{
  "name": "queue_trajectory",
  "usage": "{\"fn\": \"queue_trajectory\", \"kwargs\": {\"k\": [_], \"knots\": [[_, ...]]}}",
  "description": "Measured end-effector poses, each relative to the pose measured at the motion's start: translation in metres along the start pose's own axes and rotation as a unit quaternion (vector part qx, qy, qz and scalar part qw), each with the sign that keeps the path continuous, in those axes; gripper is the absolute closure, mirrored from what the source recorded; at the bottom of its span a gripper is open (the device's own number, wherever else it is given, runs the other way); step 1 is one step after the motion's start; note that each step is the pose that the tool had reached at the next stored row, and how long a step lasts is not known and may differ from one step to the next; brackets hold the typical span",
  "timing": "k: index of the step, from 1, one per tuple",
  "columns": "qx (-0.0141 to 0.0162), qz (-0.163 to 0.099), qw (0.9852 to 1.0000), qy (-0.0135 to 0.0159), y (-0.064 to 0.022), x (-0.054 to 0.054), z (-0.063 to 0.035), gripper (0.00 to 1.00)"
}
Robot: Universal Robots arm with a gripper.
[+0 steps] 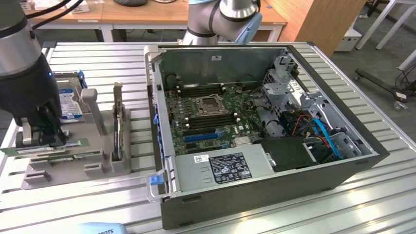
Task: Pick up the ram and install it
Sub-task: 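Pick up the ram and move it above insertion slot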
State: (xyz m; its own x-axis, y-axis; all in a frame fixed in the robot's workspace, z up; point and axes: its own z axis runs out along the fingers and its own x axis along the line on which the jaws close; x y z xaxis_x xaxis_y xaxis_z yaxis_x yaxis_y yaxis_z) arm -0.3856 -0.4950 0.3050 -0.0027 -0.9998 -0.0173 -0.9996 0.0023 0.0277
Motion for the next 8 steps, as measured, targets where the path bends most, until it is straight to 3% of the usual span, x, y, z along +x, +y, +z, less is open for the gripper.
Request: {"fn": "queue_trajectory", "kwargs": {"k": [8], "knots": [[0.0000,0.000,1.0000,0.0000,-0.0009,0.000,-0.0258,0.89]]}}
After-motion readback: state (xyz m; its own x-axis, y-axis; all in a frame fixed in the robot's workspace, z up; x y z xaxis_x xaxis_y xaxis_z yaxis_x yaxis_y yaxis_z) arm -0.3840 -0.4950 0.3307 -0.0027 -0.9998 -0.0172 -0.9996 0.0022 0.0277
